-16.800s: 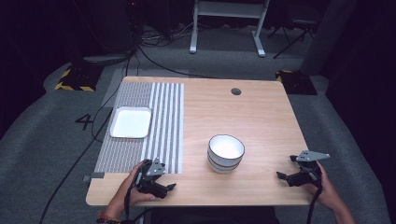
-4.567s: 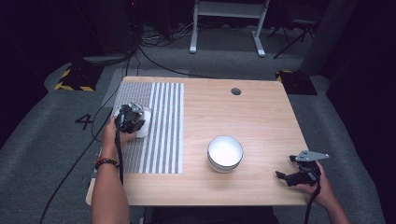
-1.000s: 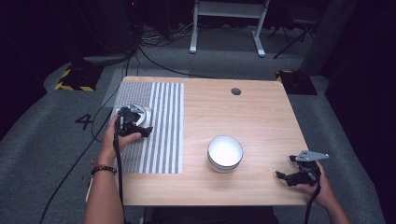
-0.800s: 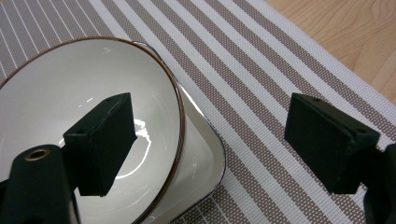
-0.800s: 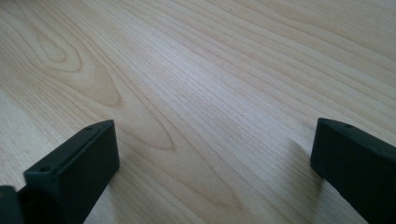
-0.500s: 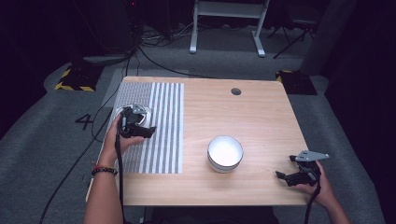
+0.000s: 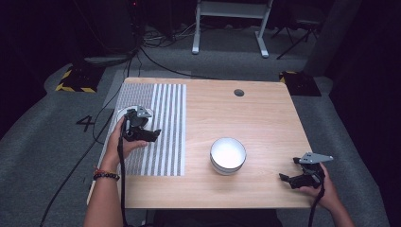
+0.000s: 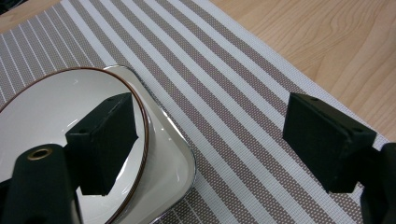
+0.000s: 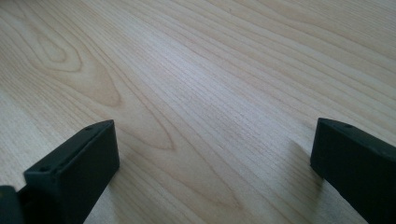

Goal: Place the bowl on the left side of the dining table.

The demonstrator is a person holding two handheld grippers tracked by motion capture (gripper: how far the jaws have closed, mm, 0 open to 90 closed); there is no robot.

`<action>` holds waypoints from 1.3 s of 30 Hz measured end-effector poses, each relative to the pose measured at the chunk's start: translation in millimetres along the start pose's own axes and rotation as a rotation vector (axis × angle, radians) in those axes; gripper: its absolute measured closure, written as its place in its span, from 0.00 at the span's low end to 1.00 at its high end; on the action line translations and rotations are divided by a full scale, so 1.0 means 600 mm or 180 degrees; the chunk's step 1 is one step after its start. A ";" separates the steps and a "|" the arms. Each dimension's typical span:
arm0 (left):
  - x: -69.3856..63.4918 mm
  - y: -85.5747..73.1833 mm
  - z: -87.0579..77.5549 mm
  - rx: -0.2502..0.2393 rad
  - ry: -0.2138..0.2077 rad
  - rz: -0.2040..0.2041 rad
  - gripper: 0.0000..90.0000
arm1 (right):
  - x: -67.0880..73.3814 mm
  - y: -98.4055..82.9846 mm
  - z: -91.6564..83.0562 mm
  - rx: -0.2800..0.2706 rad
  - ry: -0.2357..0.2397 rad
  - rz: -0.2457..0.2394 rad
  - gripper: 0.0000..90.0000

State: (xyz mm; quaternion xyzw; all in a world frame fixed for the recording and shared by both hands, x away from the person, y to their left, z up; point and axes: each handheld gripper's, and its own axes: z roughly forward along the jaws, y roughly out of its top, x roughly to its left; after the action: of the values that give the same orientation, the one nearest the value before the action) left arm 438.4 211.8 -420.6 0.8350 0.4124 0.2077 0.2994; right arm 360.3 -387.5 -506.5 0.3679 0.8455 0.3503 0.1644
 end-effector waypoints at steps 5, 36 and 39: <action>-0.006 0.001 -0.006 0.0003 -0.0038 0.0022 0.19 | 0.000 0.000 0.000 -0.0001 0.0001 0.0001 0.01; -0.076 0.006 -0.018 -0.0137 -0.0431 0.0239 0.19 | 0.000 0.000 0.000 -0.0001 0.0001 0.0000 0.01; -0.084 0.006 -0.017 -0.0130 -0.0437 0.0279 0.18 | 0.000 0.000 0.000 -0.0001 0.0000 -0.0002 0.01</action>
State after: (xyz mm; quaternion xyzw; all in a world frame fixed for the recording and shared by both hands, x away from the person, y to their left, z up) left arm 405.4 172.2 -415.6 0.8582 0.3496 0.1712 0.3345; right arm 360.3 -387.5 -506.5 0.3676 0.8456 0.3504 0.1645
